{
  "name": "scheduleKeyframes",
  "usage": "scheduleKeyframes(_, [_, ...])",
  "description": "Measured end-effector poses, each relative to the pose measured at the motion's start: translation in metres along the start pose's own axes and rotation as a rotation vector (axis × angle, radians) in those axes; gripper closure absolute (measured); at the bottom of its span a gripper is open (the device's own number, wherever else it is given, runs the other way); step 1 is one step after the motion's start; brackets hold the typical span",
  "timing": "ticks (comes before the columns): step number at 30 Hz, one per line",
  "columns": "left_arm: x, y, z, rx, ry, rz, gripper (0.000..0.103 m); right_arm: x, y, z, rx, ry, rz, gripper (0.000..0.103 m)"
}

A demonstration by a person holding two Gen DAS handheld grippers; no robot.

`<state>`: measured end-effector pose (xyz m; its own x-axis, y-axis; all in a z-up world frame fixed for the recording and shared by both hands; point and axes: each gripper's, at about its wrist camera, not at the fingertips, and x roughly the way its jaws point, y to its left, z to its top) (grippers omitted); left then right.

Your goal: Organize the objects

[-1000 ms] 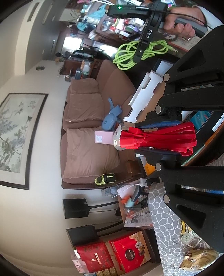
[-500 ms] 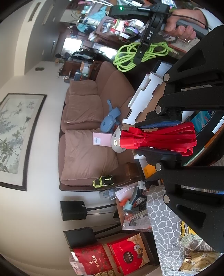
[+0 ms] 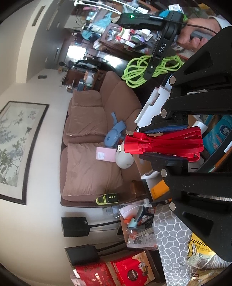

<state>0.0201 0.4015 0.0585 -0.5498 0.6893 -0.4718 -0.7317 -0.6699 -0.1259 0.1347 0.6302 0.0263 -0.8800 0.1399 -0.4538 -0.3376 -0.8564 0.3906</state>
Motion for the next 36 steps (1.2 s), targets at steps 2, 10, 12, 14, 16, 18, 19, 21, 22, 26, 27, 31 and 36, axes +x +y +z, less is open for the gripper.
scheduleKeyframes(2, [0.002,-0.004,-0.001,0.002,0.004,-0.006,0.084,-0.001,0.000,0.000,0.002,-0.004,0.002,0.087])
scheduleKeyframes(10, [0.008,-0.008,-0.005,0.014,0.015,-0.015,0.084,0.000,0.000,0.000,0.017,-0.012,0.012,0.087])
scheduleKeyframes(12, [0.010,-0.010,-0.005,0.037,0.012,-0.010,0.084,0.000,0.001,0.000,0.023,-0.017,0.014,0.087])
scheduleKeyframes(14, [0.011,-0.014,-0.003,0.083,0.003,0.004,0.084,-0.001,0.001,0.000,0.024,-0.025,0.012,0.087])
scheduleKeyframes(16, [0.013,-0.019,0.000,0.120,-0.006,0.004,0.084,-0.002,0.004,0.000,0.015,-0.032,0.008,0.087])
scheduleKeyframes(18, [0.014,-0.022,0.003,0.148,-0.016,-0.002,0.084,-0.003,0.006,0.001,0.005,-0.044,0.002,0.087])
scheduleKeyframes(19, [0.014,-0.024,0.003,0.160,-0.022,-0.005,0.084,-0.004,0.006,0.001,0.000,-0.050,0.000,0.087])
scheduleKeyframes(21, [0.015,-0.029,0.004,0.183,-0.032,-0.003,0.084,-0.003,0.007,0.001,-0.008,-0.054,-0.003,0.087])
scheduleKeyframes(22, [0.016,-0.031,0.003,0.193,-0.036,-0.001,0.084,-0.002,0.007,0.001,-0.012,-0.056,-0.009,0.087])
scheduleKeyframes(26, [0.025,-0.032,0.000,0.178,-0.025,-0.029,0.084,0.000,0.002,0.000,-0.005,-0.061,-0.028,0.087])
scheduleKeyframes(27, [0.027,-0.031,0.000,0.173,-0.021,-0.035,0.084,0.000,0.001,-0.001,-0.003,-0.063,-0.031,0.087])
scheduleKeyframes(31, [0.040,-0.024,-0.005,0.153,-0.001,-0.047,0.084,0.003,-0.001,-0.002,0.000,-0.064,-0.041,0.087])
scheduleKeyframes(36, [0.056,-0.012,-0.012,0.105,0.031,-0.066,0.084,0.008,0.000,-0.004,-0.004,-0.054,-0.044,0.087])
